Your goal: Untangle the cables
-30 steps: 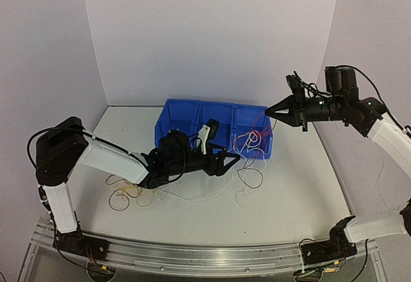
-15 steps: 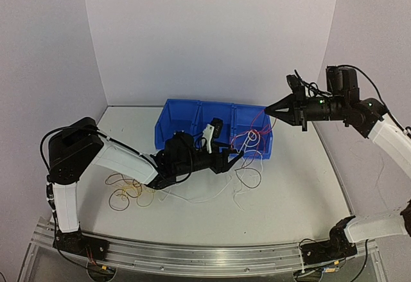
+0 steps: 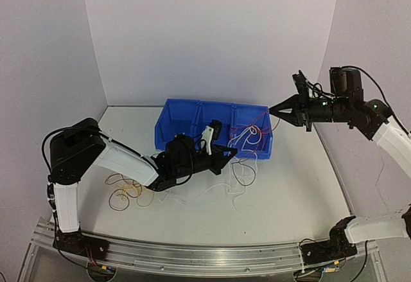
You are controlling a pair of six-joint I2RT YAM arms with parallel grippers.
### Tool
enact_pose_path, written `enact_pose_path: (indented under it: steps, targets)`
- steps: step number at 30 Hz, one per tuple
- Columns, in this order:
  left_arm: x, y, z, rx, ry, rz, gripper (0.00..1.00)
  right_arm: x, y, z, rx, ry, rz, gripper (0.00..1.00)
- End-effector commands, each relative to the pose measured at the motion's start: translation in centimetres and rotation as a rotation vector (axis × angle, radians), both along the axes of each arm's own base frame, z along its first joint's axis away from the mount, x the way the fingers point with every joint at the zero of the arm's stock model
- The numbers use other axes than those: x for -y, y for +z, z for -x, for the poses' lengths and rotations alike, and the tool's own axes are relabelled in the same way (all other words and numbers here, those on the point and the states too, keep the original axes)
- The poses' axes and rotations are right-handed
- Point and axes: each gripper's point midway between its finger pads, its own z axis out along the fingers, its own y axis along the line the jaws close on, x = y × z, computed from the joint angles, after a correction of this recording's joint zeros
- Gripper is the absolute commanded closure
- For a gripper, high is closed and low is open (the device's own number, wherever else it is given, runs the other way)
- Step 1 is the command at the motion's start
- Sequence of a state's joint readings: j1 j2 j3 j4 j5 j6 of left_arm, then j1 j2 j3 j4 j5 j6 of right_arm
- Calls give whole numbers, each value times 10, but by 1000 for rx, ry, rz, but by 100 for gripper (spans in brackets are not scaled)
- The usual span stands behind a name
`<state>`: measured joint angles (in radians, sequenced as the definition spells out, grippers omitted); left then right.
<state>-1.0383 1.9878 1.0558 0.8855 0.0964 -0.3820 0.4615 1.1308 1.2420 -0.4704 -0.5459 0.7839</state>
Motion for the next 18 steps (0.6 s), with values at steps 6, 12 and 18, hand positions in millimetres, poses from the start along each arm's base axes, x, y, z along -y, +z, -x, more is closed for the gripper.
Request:
enact_pose_path:
  steps: [6, 12, 18]
  targets:
    - [-120, -43, -43, -166, 535, -213, 100, 121, -40, -18, 211, -407, 676, 100]
    - [-234, -60, -64, -325, 883, -344, 100, 186, -81, -21, 196, -513, 1114, 100]
    - [-288, -38, -52, -343, 968, -349, 100, 202, -100, -27, 163, -525, 1268, 100]
